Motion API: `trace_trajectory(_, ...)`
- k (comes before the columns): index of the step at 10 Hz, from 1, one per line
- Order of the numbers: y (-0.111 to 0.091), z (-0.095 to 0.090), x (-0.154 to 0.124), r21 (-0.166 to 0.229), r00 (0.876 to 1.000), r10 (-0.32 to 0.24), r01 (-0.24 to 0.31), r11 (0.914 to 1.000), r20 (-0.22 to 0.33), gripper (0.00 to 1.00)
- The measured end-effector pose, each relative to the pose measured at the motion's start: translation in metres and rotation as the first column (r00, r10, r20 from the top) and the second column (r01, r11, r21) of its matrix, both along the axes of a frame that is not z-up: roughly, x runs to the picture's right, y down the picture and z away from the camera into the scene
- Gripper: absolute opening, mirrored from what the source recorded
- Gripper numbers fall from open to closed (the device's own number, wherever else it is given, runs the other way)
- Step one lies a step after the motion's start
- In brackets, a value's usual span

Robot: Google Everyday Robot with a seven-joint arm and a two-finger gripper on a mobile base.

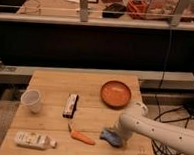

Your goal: Place the white sponge in the ceramic bowl

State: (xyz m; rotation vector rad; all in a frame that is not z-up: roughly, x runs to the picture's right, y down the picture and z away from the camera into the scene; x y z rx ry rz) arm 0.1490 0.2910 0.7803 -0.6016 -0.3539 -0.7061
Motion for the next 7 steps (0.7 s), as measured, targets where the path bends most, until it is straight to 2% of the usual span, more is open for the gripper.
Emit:
trace_trajectory(1, -0.0046, 0.0042, 0.0002, 0.005, 1.000, 0.004, -0.004, 1.0000, -0.009, 0.79)
trace_trajectory(2, -0.0026, 0.0052, 0.0038, 0.005, 1.000, -0.019, 0.019, 0.9998, 0.010, 0.73)
trace_trajectory(3, -0.0011, 0.0059, 0.0055, 0.007, 0.999, -0.032, 0.032, 0.9995, 0.023, 0.66)
trace_trajectory(5, -0.0032, 0.0127, 0.0050, 0.001, 1.000, -0.018, 0.018, 0.9998, 0.022, 0.47)
trace_trajectory(6, -0.0036, 0.0137, 0.0045, 0.000, 1.000, -0.015, 0.015, 0.9999, 0.019, 0.45)
trace_trajectory(7, -0.0056, 0.0122, 0.0046, 0.003, 1.000, -0.017, 0.017, 0.9999, 0.019, 0.48)
